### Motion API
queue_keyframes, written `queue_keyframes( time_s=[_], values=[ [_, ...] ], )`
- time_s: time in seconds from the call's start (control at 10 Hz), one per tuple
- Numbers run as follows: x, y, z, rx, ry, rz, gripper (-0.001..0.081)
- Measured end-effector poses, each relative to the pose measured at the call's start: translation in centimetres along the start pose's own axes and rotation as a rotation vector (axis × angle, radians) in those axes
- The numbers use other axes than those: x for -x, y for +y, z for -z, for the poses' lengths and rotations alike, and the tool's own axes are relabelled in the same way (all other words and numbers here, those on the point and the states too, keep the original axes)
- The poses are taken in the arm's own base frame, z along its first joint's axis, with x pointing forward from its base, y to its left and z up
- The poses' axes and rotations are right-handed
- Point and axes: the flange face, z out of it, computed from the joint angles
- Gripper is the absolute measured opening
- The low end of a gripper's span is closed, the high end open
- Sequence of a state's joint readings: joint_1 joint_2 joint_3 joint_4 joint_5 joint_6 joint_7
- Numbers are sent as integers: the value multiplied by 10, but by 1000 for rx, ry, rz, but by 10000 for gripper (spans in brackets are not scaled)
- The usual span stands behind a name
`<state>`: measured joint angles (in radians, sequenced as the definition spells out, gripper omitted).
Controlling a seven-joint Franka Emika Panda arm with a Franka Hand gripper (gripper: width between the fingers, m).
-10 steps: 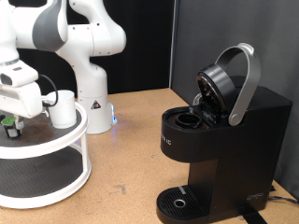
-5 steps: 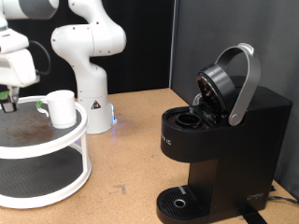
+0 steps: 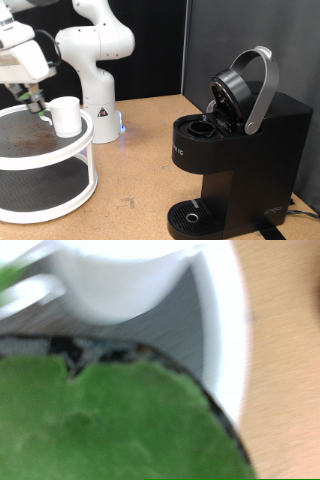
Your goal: Make a cup of coffee with the keurig machine
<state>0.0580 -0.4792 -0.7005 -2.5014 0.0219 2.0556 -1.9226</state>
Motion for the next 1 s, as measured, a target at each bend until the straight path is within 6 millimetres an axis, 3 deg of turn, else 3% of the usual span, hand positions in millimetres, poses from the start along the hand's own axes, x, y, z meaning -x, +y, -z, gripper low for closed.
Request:
queue_keyframes(
  time_s=[0.3, 0.5, 0.7, 1.0],
  values=[
    [-43, 24, 7, 85, 200, -244, 460],
    [-49, 27, 6, 96, 198, -278, 460],
    [-52, 18, 2, -25, 254, -301, 460],
    [-91, 28, 13, -190, 369, -416, 460]
  ],
)
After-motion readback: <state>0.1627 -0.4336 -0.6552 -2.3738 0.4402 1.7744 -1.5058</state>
